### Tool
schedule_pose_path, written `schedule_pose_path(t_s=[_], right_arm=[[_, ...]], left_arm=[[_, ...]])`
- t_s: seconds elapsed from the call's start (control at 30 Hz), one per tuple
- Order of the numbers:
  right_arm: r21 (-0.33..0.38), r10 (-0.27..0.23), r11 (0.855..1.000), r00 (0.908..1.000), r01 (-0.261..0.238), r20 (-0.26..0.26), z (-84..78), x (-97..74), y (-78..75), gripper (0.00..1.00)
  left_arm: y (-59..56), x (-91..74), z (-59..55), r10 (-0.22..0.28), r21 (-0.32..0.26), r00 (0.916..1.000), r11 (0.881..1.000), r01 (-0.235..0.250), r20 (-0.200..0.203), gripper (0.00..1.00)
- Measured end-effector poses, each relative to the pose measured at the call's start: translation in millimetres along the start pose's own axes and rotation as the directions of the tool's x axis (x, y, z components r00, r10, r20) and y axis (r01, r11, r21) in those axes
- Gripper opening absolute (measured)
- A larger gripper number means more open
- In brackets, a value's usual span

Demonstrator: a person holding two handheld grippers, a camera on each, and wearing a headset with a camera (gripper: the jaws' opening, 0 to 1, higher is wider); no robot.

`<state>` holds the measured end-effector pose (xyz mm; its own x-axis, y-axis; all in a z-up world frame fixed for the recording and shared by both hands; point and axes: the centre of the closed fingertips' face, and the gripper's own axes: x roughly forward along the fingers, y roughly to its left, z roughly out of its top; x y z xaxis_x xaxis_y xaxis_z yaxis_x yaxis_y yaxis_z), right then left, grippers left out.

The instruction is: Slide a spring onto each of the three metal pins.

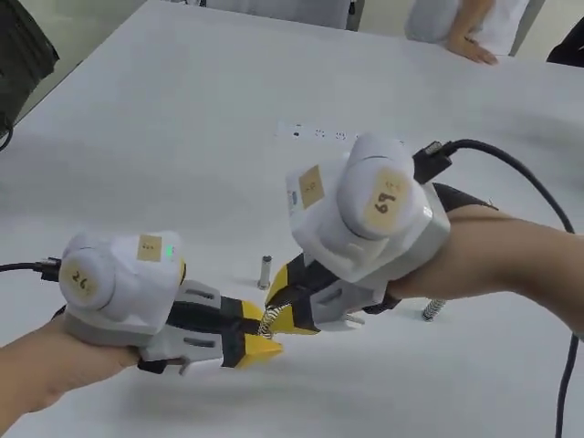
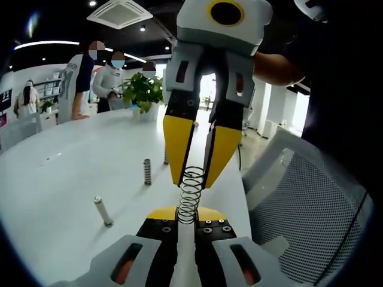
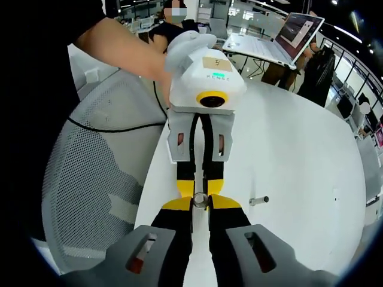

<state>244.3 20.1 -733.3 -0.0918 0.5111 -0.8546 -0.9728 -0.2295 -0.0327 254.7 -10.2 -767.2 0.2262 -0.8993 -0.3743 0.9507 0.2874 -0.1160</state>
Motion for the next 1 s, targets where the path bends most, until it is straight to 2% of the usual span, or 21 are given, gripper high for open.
schedule_pose_path(t_s=[0.2, 0.43, 0.5, 0.73, 1.0], right_arm=[[0.019, 0.040, 0.999, 0.9963, -0.039, -0.076, -1.6, -0.6, 0.6, 0.06], [0.054, 0.065, 0.997, 0.9904, -0.059, -0.122, -3.1, -0.8, 0.3, 0.06], [0.044, 0.066, 0.997, 0.9889, -0.061, -0.133, -3.1, 0.1, 1.2, 0.06], [0.032, 0.064, 0.998, 0.9908, -0.061, -0.119, 1.0, 2.2, -1.7, 0.06], [-0.008, 0.051, 0.999, 0.9893, -0.053, -0.137, 4.8, 5.7, -6.1, 0.06]], left_arm=[[-1.1, 4.0, 0.3, -0.007, 0.001, 1.0000, 1.000, 0.007, 0.002, 0.01], [-0.9, 4.8, 1.2, -0.006, 0.004, 1.0000, 1.000, 0.006, 0.007, 0.01], [-1.0, 4.5, 1.2, -0.005, 0.006, 1.0000, 1.000, 0.005, 0.008, 0.01], [2.2, -1.7, -1.0, 0.002, 0.013, 1.0000, 1.000, -0.002, 0.008, 0.01], [9.1, -6.7, -3.6, 0.011, 0.016, 0.9999, 1.000, -0.011, -0.003, 0.02]])
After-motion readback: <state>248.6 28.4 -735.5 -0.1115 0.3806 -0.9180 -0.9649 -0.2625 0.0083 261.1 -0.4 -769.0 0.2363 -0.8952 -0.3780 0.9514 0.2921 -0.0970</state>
